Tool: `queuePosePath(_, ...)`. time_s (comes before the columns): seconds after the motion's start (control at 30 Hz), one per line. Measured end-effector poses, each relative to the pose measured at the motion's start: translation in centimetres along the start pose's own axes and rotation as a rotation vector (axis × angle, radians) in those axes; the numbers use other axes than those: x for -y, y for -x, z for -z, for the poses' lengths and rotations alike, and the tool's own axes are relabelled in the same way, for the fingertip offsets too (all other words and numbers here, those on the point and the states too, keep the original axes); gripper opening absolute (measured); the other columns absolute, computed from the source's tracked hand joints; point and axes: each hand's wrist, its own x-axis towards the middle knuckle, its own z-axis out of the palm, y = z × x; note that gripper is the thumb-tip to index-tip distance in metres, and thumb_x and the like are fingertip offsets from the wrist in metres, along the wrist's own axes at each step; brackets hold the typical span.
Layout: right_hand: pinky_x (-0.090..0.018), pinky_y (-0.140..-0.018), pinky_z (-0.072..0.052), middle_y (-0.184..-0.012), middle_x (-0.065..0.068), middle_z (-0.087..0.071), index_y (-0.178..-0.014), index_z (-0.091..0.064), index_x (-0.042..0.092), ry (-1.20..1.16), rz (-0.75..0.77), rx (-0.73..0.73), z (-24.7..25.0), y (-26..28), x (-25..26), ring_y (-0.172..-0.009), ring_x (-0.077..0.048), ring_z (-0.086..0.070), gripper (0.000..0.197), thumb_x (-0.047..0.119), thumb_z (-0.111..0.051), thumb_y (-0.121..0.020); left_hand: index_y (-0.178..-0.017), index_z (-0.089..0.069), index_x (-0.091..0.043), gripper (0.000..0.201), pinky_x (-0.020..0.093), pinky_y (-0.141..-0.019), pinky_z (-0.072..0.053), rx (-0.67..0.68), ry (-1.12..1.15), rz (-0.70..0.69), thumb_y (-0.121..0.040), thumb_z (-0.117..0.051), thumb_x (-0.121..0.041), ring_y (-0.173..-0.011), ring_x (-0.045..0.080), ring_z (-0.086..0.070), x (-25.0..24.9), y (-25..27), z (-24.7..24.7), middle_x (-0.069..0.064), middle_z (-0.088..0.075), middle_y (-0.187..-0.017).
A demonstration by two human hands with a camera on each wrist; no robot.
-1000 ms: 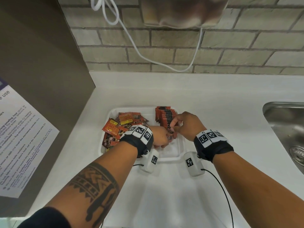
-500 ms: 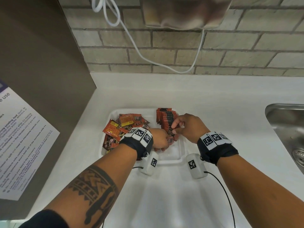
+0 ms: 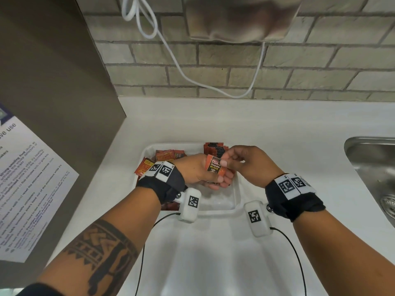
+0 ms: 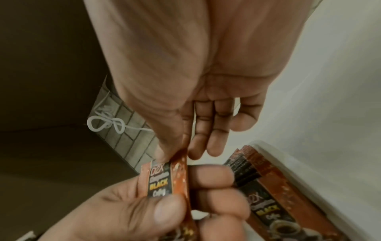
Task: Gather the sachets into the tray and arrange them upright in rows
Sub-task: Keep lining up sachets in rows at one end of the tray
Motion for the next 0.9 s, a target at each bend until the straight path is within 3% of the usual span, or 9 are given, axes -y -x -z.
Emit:
queuePosePath(0.07,-0.007,-0.066,-0.045,-0.084,0.000,-0.074,-0.086,-0.072,0.022,-0.027,0.005,0.004,0.1,-0.1,0.4,-0.074,-0.006,-0.063,0.005,0.027,-0.073,-0.088,-0.128,-0.060,0.004,0.034,0.034,-0.098,-0.055,-0.003,0.046,-0.025,-0.094,-0.061,0.006,-0.118,0.029,-0.065,-0.2,0.2,-0.1,0.020,-0.066,-0.126)
queuePosePath(0.17,-0.008,-0.067,-0.046,-0.083,0.000,-0.073,-0.086,-0.073,0.020,-0.060,0.019,-0.007,0.4,-0.1,1.1,-0.073,-0.006,-0.062,0.005,0.024,-0.074,-0.088,-0.120,-0.066,-0.001,0.028,0.036,-0.098,-0.055,-0.038,0.056,-0.031,-0.093,-0.066,0.001,-0.115,0.028,-0.067,-0.2,0.4,-0.2,0.016,-0.071,-0.120)
queuePosePath(0.33,-0.007,-0.067,-0.045,-0.073,0.013,-0.068,-0.085,-0.072,0.018,-0.051,0.057,-0.001,0.7,0.0,2.1,-0.068,0.000,-0.059,0.005,0.017,-0.072,-0.089,-0.107,-0.071,0.001,0.024,0.027,-0.078,-0.061,-0.143,-0.054,-0.047,-0.087,-0.077,-0.010,-0.090,0.022,-0.075,-0.6,1.0,-0.6,0.011,-0.078,-0.097)
queuePosePath(0.53,-0.022,-0.073,-0.048,-0.080,0.007,-0.070,-0.084,-0.070,0.021,0.014,0.035,-0.045,1.0,0.1,2.2,-0.075,-0.009,-0.061,0.008,0.019,-0.069,-0.092,-0.098,-0.073,-0.003,0.028,0.028,-0.071,-0.057,-0.281,-0.215,-0.045,-0.082,-0.084,-0.022,-0.085,0.022,-0.077,-0.9,1.3,-0.6,0.009,-0.078,-0.090)
queuePosePath(0.6,-0.020,-0.071,-0.048,-0.082,0.005,-0.070,-0.084,-0.069,0.021,0.033,0.041,-0.054,1.1,0.2,2.3,-0.076,-0.010,-0.061,0.009,0.019,-0.068,-0.093,-0.099,-0.073,-0.005,0.031,0.030,-0.072,-0.054,-0.301,-0.244,-0.022,-0.081,-0.084,-0.027,-0.085,0.019,-0.077,-1.0,1.4,-0.4,0.005,-0.079,-0.088)
queuePosePath(0.7,-0.009,-0.063,-0.045,-0.081,0.008,-0.068,-0.083,-0.068,0.024,0.082,0.051,-0.053,1.1,0.4,2.5,-0.072,-0.005,-0.058,0.011,0.018,-0.067,-0.093,-0.096,-0.073,-0.008,0.029,0.032,-0.072,-0.051,-0.278,-0.303,-0.024,-0.081,-0.083,-0.031,-0.083,0.015,-0.076,-1.0,1.6,-0.5,0.001,-0.079,-0.085)
queuePosePath(0.83,-0.014,-0.065,-0.045,-0.081,0.010,-0.068,-0.081,-0.068,0.025,0.104,0.042,-0.069,0.8,0.6,2.5,-0.073,-0.005,-0.058,0.014,0.017,-0.066,-0.093,-0.087,-0.072,-0.019,0.016,0.030,-0.069,-0.052,-0.265,-0.388,-0.018,-0.081,-0.083,-0.029,-0.076,0.009,-0.075,-1.1,1.7,-0.9,-0.006,-0.077,-0.078)
queuePosePath(0.9,-0.009,-0.063,-0.044,-0.080,0.010,-0.067,-0.080,-0.067,0.026,0.102,0.045,-0.074,0.7,0.8,2.5,-0.073,-0.004,-0.057,0.016,0.016,-0.066,-0.092,-0.086,-0.071,-0.021,0.015,0.028,-0.065,-0.052,-0.272,-0.420,-0.015,-0.081,-0.083,-0.029,-0.074,0.008,-0.074,-1.1,1.6,-0.8,-0.008,-0.077,-0.076)
